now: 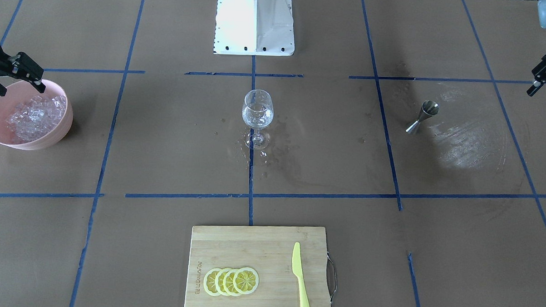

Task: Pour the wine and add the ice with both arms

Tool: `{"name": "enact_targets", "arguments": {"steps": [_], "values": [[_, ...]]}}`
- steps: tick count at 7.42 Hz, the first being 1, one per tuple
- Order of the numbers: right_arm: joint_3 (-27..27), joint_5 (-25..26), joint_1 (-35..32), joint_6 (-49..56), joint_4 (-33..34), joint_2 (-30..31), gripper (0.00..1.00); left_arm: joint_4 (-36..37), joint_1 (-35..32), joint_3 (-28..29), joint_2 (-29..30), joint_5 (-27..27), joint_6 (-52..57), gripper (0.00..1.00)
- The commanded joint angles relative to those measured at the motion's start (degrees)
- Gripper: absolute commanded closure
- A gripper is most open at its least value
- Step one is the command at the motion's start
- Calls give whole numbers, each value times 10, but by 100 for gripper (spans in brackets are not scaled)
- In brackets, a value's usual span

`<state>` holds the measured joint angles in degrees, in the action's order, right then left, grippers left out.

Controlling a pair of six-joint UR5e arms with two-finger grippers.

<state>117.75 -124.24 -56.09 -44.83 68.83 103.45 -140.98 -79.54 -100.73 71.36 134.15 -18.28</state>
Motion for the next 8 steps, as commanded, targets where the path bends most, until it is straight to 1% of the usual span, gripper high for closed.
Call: {"name": "enact_targets", "arguments": {"steps": [1, 2, 5, 6, 7, 8], "values": [[-43, 85, 57, -42, -28, -4, 1, 11, -11, 4, -3, -24, 2, 0], [-47, 85, 57, -43, -27, -5, 8, 10, -11, -2, -9, -23, -1, 0], [-64, 84, 59, -44, -27, -10, 22, 1, -13, -10, -17, -23, -1, 0], [-80, 84, 59, -43, -27, -24, 22, -15, -13, -10, -26, -23, -1, 0], [-82, 83, 59, -44, -27, -25, 28, -28, -13, -10, -29, -23, -1, 0], [-84, 83, 60, -44, -27, -25, 39, -33, -16, -10, -36, -23, -1, 0]]}}
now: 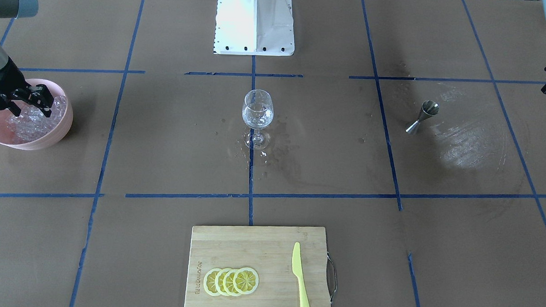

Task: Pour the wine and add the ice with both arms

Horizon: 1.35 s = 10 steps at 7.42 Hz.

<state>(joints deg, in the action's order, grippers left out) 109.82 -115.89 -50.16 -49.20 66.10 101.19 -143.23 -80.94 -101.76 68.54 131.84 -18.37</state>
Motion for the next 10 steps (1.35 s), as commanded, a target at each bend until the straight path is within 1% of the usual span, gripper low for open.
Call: {"name": "enact_targets", "arguments": {"steps": [1, 2, 3, 4, 5, 6, 7, 8, 9, 10], "values": [[-7, 0, 2, 0, -1, -2, 79, -20, -2, 2, -9, 0, 0, 0], [-6, -1, 2, 2, -1, -3, 100, -21, -2, 2, -10, 0, 0, 0], [-6, -2, 2, 2, 0, -3, 100, -21, -2, 1, -10, 0, 0, 0], [10, -8, 0, 2, -1, -3, 100, -21, -2, 1, -10, 1, 0, 0], [48, -26, -4, 0, 0, 6, 100, -21, -2, 1, -10, 1, 0, 0], [84, -55, -19, -1, 2, 7, 100, -35, -2, 2, -14, 1, 0, 0], [97, -120, -63, -2, 3, -3, 100, -44, -2, 2, -17, 1, 0, 0], [98, -179, -83, -39, 0, -27, 100, -57, -2, 5, -18, 1, 0, 0], [94, -180, -76, -215, 2, -126, 100, -73, -2, 8, -26, 1, 0, 0], [94, -176, -48, -336, 3, -196, 100, -78, -2, 10, -26, 1, 0, 0]]}}
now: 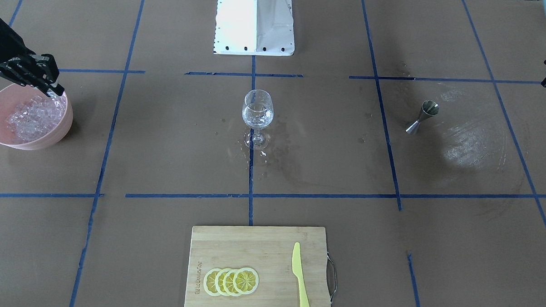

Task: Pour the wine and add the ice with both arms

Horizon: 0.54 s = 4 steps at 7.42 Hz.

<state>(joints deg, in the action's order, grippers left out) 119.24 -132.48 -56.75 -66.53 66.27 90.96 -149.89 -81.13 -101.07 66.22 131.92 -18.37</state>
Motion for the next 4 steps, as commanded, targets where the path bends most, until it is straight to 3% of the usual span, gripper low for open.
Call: {"name": "enact_targets", "arguments": {"steps": [1, 3, 4], "values": [[3, 12, 57, -229, 1, -134, 100, -11, 1, 3, -3, 0, 0, 0], [-1, 183, 218, -398, 10, -256, 100, -11, 1, 3, -3, 0, 0, 0], [-18, 263, 274, -433, 53, -320, 100, -12, 1, 2, -3, 0, 0, 0]]}}
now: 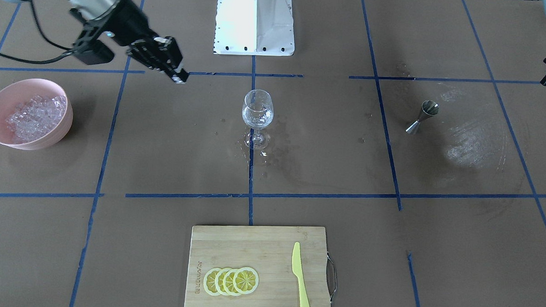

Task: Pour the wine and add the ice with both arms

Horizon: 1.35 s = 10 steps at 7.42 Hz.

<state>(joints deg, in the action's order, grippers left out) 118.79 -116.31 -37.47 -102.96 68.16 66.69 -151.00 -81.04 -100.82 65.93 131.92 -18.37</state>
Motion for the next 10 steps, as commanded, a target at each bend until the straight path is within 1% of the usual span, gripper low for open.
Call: {"name": "enact_targets", "arguments": {"steps": [1, 3, 4, 7, 9, 10], "values": [[-41, 145, 107, -71, 84, -135, 100, -1, 0, -1, 0, 0, 0, 0], [-45, 148, 107, -69, 93, -138, 100, -5, 0, -3, 0, 1, 0, 0], [-54, 158, 107, -66, 93, -138, 100, -21, 0, 1, -5, 0, 0, 0], [-73, 180, 107, -63, 87, -143, 100, -29, -1, -1, -12, 1, 0, 0], [-87, 182, 105, -62, 87, -146, 100, -66, -1, 1, -33, 1, 0, 0], [-108, 192, 105, -60, 81, -154, 48, -68, -1, 1, -33, 1, 0, 0]]}}
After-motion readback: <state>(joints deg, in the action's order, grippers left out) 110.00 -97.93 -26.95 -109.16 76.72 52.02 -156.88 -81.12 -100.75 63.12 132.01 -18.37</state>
